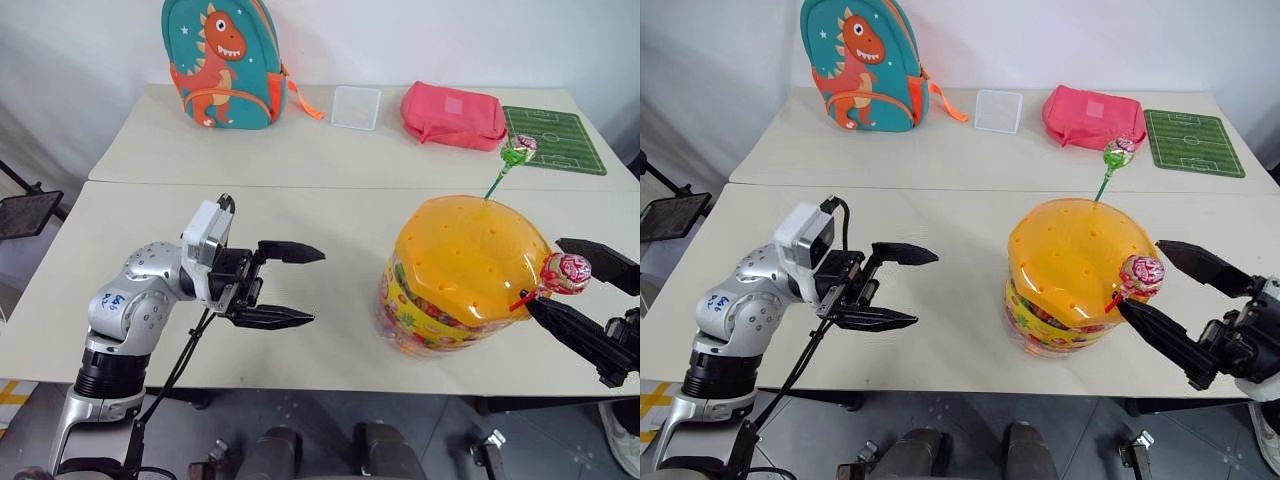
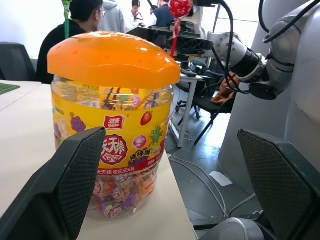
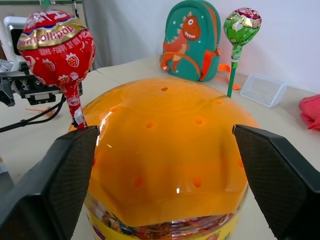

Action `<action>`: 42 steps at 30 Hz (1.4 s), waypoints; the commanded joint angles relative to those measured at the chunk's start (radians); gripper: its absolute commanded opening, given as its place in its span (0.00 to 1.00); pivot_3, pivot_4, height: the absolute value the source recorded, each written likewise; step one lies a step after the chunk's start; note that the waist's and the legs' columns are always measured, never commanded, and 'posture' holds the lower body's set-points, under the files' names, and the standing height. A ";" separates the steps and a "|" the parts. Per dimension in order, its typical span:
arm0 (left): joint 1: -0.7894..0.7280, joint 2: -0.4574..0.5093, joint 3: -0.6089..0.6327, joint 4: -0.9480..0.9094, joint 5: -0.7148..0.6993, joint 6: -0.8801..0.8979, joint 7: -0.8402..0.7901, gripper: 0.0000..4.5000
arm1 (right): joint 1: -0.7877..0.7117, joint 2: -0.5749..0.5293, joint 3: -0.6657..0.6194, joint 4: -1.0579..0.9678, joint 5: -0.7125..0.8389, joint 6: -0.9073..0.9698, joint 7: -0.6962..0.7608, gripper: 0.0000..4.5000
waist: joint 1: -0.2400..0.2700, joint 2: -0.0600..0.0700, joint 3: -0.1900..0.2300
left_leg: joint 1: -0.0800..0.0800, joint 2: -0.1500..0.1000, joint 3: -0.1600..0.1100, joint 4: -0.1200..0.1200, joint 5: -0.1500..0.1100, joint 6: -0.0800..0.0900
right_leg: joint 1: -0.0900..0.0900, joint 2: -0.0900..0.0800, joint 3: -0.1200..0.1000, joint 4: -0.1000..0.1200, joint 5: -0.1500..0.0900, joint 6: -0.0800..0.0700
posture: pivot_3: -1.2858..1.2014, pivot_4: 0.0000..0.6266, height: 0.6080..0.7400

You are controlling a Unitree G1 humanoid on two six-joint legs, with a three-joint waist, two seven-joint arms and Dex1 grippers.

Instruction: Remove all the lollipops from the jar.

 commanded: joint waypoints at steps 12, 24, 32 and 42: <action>-0.043 0.007 0.004 0.037 0.005 -0.032 -0.036 1.00 | 0.046 -0.035 -0.138 0.047 -0.033 -0.011 0.250 0.92 | 0.001 0.000 0.000 | 0.000 0.000 0.000 0.000 0.000 0.000 | 0.000 0.000 0.000 0.000 0.000 0.000 | 0.52 0.24 1.00; -0.041 0.001 0.003 0.034 0.009 -0.039 -0.029 1.00 | -0.051 -0.043 0.010 0.001 -0.041 -0.006 0.164 0.73 | 0.000 0.000 0.000 | 0.000 0.000 0.000 0.000 0.000 0.000 | 0.000 0.000 0.000 0.000 0.000 0.000 | 0.52 0.24 1.00; -0.046 -0.004 0.011 0.027 -0.002 -0.037 -0.015 1.00 | -0.100 -0.035 0.033 0.013 -0.016 -0.010 0.138 0.12 | 0.000 0.000 0.000 | 0.000 0.000 0.000 0.001 0.000 0.000 | 0.000 0.000 0.000 0.000 0.000 0.000 | 0.52 0.24 1.00; -0.062 -0.025 0.006 0.002 -0.018 -0.036 -0.006 1.00 | -0.206 -0.042 -0.055 0.094 0.323 0.017 -0.065 0.01 | 0.001 0.000 0.000 | 0.000 0.000 0.000 0.000 0.000 0.000 | 0.000 0.000 0.000 -0.001 0.000 0.000 | 0.52 0.24 1.00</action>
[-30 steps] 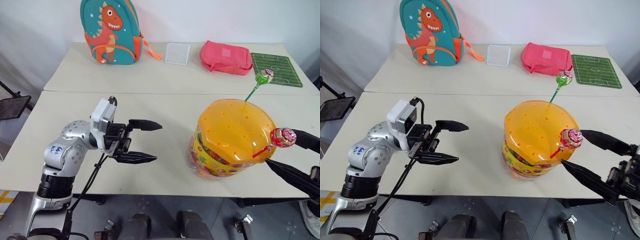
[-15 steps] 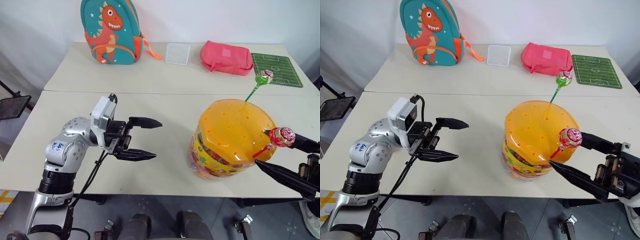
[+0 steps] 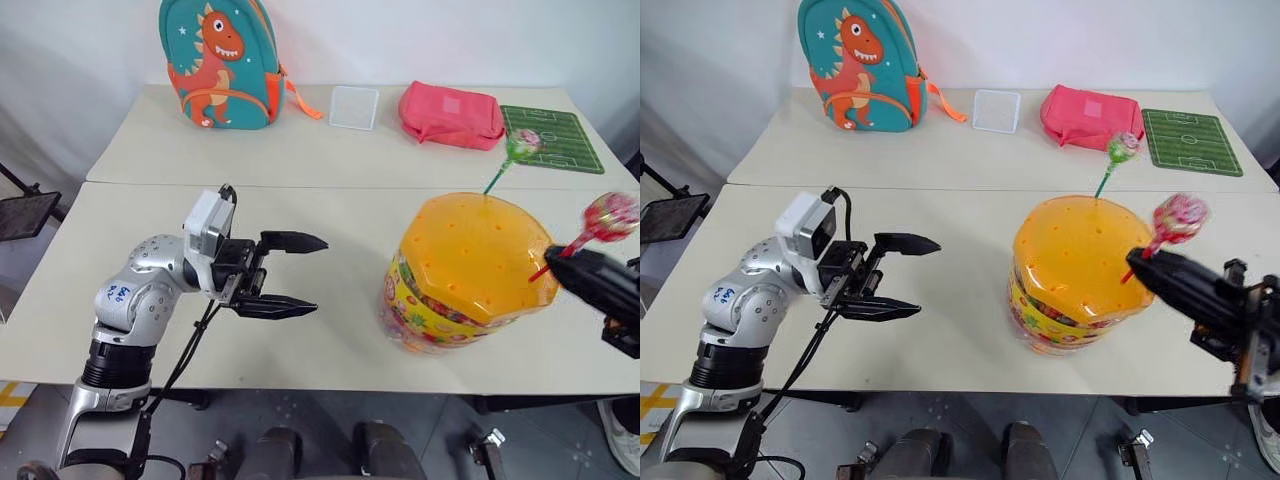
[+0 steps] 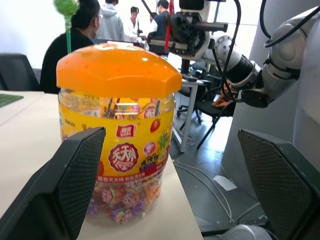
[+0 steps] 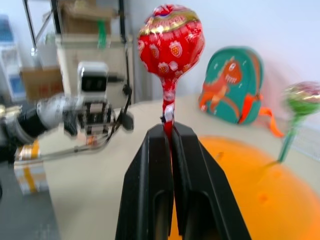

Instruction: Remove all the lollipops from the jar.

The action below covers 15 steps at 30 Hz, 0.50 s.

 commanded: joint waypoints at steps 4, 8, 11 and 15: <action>-0.008 0.016 -0.015 -0.070 0.043 -0.075 -0.023 1.00 | -0.037 -0.051 -0.152 0.167 0.157 0.031 -0.200 0.01 | 0.001 0.000 0.000 | 0.000 0.000 0.000 0.000 0.000 0.000 | 0.000 0.000 0.000 0.000 0.000 0.000 | 0.52 0.24 1.00; 0.040 0.122 -0.093 -0.113 0.193 -0.171 -0.087 1.00 | 0.094 -0.196 -0.163 0.454 -0.242 0.109 -0.222 0.01 | 0.001 0.000 0.000 | 0.000 -0.001 0.001 -0.001 0.000 0.000 | 0.000 0.000 0.000 -0.002 0.000 0.000 | 0.52 0.24 1.00; 0.067 0.126 -0.086 -0.134 0.176 -0.143 -0.044 1.00 | 0.152 -0.276 -0.075 0.539 -0.459 0.145 -0.278 0.01 | 0.000 0.000 0.000 | 0.000 0.000 0.002 -0.003 0.000 0.001 | 0.000 0.000 0.001 -0.004 0.000 0.000 | 0.52 0.24 1.00; 0.125 0.137 -0.072 -0.196 0.156 -0.114 -0.004 1.00 | 0.105 -0.298 0.035 0.618 -0.578 0.163 -0.238 0.01 | -0.007 0.001 0.000 | -0.002 0.000 0.002 -0.003 0.000 0.001 | -0.001 0.001 0.002 -0.004 0.000 0.000 | 0.52 0.24 1.00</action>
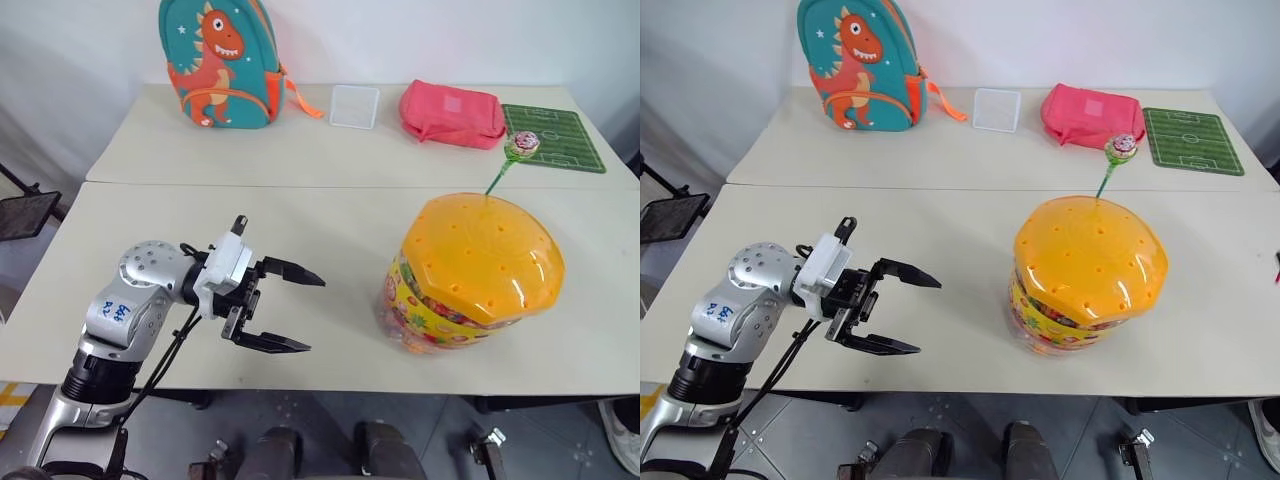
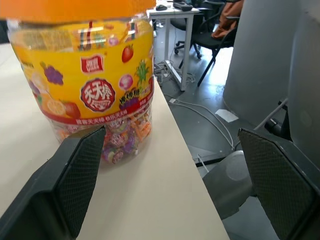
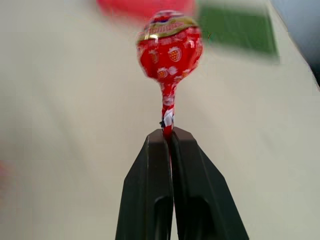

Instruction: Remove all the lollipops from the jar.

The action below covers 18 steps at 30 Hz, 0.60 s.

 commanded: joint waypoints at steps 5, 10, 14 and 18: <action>0.066 0.015 0.023 -0.123 -0.050 0.047 0.055 1.00 | -0.152 -0.036 0.231 0.189 -0.254 0.047 -0.011 0.01 | 0.000 0.001 0.000 | 0.000 0.000 0.000 0.000 0.000 0.000 | 0.000 0.000 0.000 0.000 0.000 0.000 | 0.52 0.24 1.00; 0.047 0.003 0.022 -0.109 -0.059 0.056 0.072 1.00 | -0.334 -0.040 0.456 0.369 -0.395 0.109 0.001 0.01 | 0.004 0.002 0.000 | 0.000 -0.001 0.000 0.002 0.001 0.000 | 0.001 -0.001 0.000 -0.001 0.000 0.000 | 0.52 0.24 1.00; 0.020 -0.006 0.039 -0.089 -0.071 0.063 0.090 1.00 | -0.404 -0.036 0.516 0.406 -0.448 0.131 0.034 0.05 | 0.001 0.002 -0.001 | 0.000 -0.001 0.001 0.001 0.001 0.000 | 0.001 -0.001 -0.001 -0.001 0.000 0.000 | 0.52 0.24 1.00; 0.027 -0.009 0.059 -0.088 -0.085 0.069 0.110 1.00 | -0.386 -0.045 0.465 0.389 -0.451 0.131 0.107 0.30 | 0.001 0.002 -0.001 | 0.000 0.000 0.000 0.001 0.000 0.000 | 0.001 0.000 -0.001 -0.001 0.000 0.000 | 0.52 0.24 1.00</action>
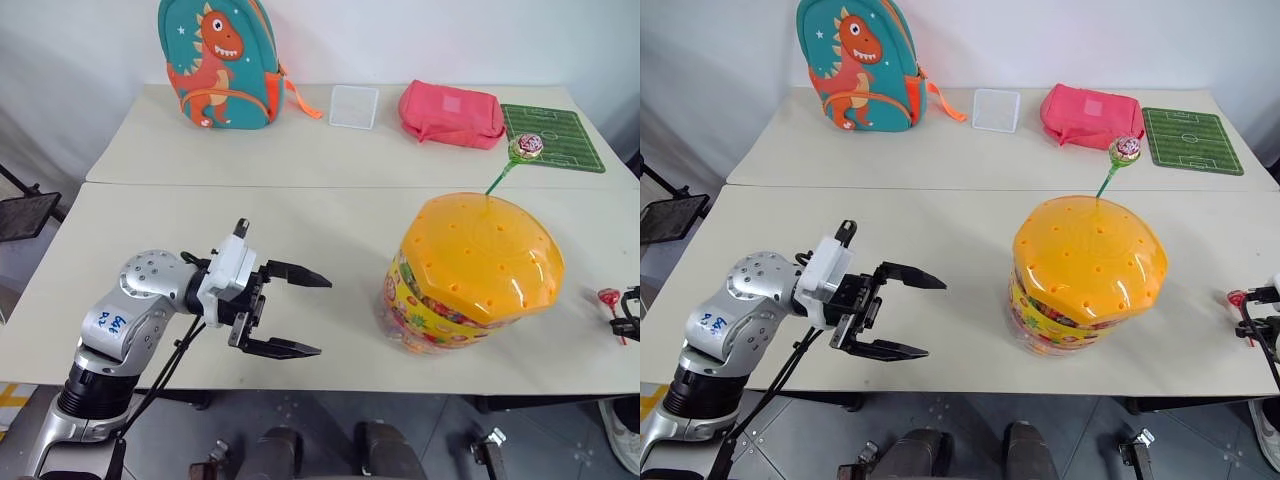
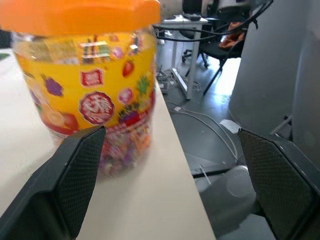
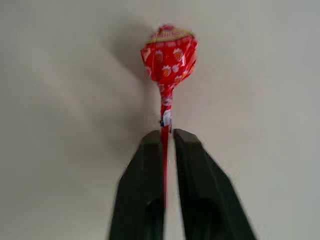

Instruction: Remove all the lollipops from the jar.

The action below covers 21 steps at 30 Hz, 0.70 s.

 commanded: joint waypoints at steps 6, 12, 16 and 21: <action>0.032 -0.042 0.107 0.001 -0.114 0.050 0.101 1.00 | 0.156 0.025 -0.380 -0.206 0.049 -0.464 0.463 0.64 | 0.000 0.002 0.000 | -0.001 -0.001 0.001 -0.001 0.000 0.000 | -0.001 0.000 0.001 -0.001 0.000 0.000 | 0.52 0.24 1.00; 0.023 -0.060 0.154 0.064 -0.166 0.086 0.123 1.00 | 0.065 0.008 -0.494 -0.383 0.250 -0.323 0.532 0.64 | -0.002 0.001 0.000 | 0.002 0.000 0.002 0.001 0.000 0.000 | 0.000 0.001 0.001 0.003 0.000 0.000 | 0.52 0.24 1.00; -0.006 -0.069 0.172 0.106 -0.194 0.111 0.139 1.00 | -0.098 0.042 -0.403 -0.509 0.448 -0.195 0.454 0.64 | 0.000 0.001 0.000 | 0.001 0.000 0.001 0.001 0.000 0.000 | 0.000 0.000 0.001 0.003 0.000 0.000 | 0.52 0.24 1.00; -0.013 -0.068 0.173 0.109 -0.192 0.114 0.142 1.00 | -0.222 0.069 -0.287 -0.579 0.576 -0.041 0.316 0.64 | 0.006 0.001 0.001 | 0.000 -0.001 -0.002 0.001 0.000 0.000 | 0.000 -0.001 -0.001 0.003 0.000 0.000 | 0.52 0.24 1.00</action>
